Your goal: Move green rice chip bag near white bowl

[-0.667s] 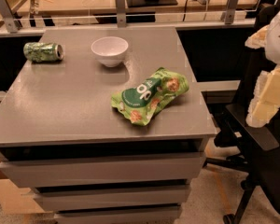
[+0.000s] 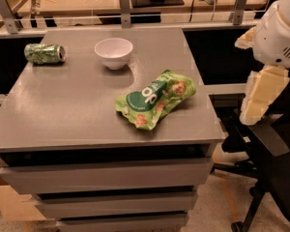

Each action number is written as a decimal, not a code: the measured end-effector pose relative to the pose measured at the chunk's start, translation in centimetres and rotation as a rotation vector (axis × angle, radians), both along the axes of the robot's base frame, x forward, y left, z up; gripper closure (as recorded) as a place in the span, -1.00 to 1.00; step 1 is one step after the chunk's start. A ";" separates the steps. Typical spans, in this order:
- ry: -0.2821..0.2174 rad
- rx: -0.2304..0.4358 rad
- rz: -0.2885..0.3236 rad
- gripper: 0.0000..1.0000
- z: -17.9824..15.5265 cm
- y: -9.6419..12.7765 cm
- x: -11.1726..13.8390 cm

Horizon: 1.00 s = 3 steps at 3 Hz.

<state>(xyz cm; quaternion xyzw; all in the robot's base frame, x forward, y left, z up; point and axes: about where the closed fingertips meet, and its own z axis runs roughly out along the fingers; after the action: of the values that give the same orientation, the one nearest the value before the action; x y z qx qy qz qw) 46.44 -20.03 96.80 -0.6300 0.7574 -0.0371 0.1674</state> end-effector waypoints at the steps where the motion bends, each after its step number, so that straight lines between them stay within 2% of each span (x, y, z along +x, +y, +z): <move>1: 0.016 -0.023 0.161 -1.00 -2.7 4.3 4.2; 2: 0.022 -0.039 0.252 -1.00 -3.8 7.1 6.0; 3: 0.036 -0.053 0.327 -1.00 -5.1 9.5 6.6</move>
Offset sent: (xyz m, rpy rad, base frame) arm 0.0822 0.1007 -0.0524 -0.0582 0.0374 0.3599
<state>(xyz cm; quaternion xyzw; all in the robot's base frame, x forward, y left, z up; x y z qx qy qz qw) 53.09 -10.55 91.72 -0.7497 0.6464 -0.0178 0.1410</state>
